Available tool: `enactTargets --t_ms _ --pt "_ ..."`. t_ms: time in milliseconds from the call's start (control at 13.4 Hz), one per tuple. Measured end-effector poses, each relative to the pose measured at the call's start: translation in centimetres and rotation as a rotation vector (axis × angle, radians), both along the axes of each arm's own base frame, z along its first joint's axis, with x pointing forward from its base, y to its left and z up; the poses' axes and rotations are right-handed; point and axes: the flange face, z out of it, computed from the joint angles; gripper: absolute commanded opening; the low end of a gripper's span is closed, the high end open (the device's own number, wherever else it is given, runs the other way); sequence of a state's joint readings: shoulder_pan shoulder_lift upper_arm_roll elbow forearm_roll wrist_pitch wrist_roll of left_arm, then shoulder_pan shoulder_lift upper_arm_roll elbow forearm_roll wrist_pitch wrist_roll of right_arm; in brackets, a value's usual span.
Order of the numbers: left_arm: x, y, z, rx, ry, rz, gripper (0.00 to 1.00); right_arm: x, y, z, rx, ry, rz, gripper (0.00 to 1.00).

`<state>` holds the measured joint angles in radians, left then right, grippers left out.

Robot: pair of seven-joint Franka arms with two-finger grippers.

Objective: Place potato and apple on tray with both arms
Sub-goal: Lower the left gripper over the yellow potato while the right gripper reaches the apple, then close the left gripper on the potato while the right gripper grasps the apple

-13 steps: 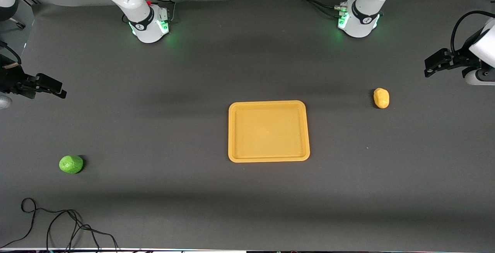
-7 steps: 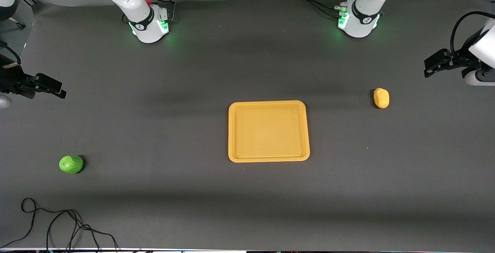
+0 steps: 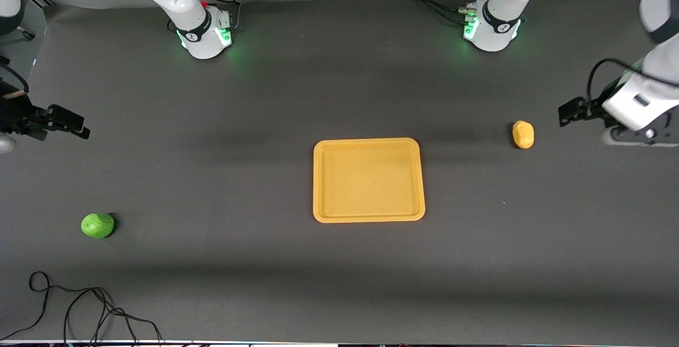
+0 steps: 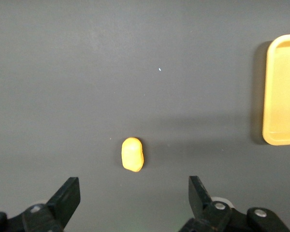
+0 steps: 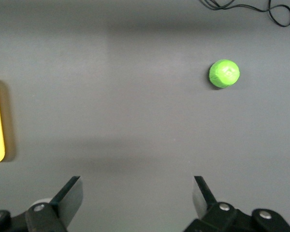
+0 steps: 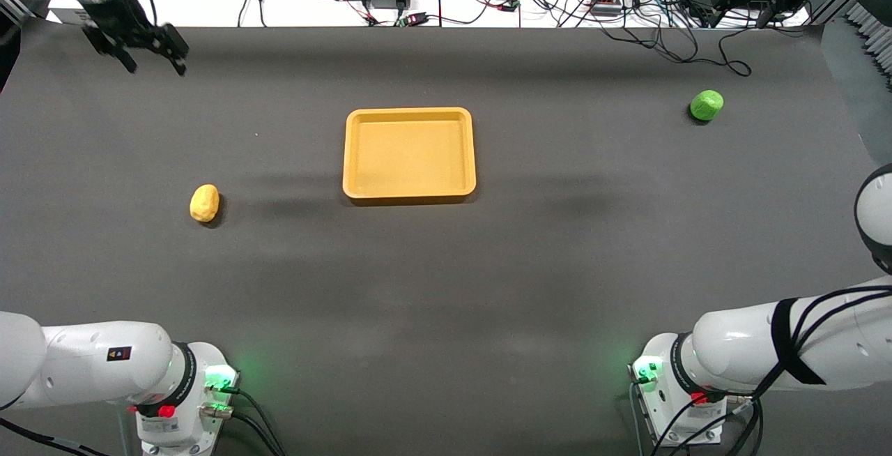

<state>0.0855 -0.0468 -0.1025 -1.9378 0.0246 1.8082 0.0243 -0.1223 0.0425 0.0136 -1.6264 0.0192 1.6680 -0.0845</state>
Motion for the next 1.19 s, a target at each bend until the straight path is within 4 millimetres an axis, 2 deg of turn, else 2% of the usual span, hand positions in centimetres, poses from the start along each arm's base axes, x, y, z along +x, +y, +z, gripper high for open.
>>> enactTargets --t_ms 149,299,448,522,597,672,896,1045,1119,1194 --pt "-0.8 0.7 -5.5 0.007 0.04 0.004 1.0 1.0 -5.2 -2.0 -0.009 -0.018 0.022 1.0" --pt "-1.7 1.5 -11.2 0.009 0.065 0.012 1.0 1.6 -11.6 -3.8 -0.031 -0.037 0.055 1.0" --pt "-2.0 2.6 -15.7 0.004 0.098 0.027 1.0 2.4 -17.2 -4.6 -0.056 -0.042 0.091 1.0" --pt "-1.8 3.1 -17.6 0.001 0.107 0.034 1.0 3.0 -19.1 -5.0 -0.063 -0.045 0.103 1.0" --pt "-1.6 3.7 -19.5 -0.004 0.117 0.045 1.0 3.5 -20.3 -5.6 -0.06 -0.046 0.109 1.0" --pt "-1.7 4.4 -21.4 -0.009 0.141 0.056 1.0 4.0 -20.5 -6.1 -0.053 -0.046 0.114 1.0" --pt "-2.6 4.7 -27.1 -0.008 0.246 0.045 0.99 4.9 -19.6 -6.7 -0.042 -0.045 0.13 1.0" --pt "-3.4 4.4 -29.7 -0.009 0.31 0.033 0.97 5.9 -19.1 -8.1 -0.036 -0.049 0.138 1.0" --pt "-4.0 4.3 -30.5 -0.009 0.354 0.029 0.87 6.7 -19.0 -9.8 -0.025 -0.055 0.138 1.0" --pt "-4.6 4.2 -31.0 -0.009 0.399 0.026 0.57 7.5 -19.0 -12.0 -0.018 -0.058 0.135 1.0"
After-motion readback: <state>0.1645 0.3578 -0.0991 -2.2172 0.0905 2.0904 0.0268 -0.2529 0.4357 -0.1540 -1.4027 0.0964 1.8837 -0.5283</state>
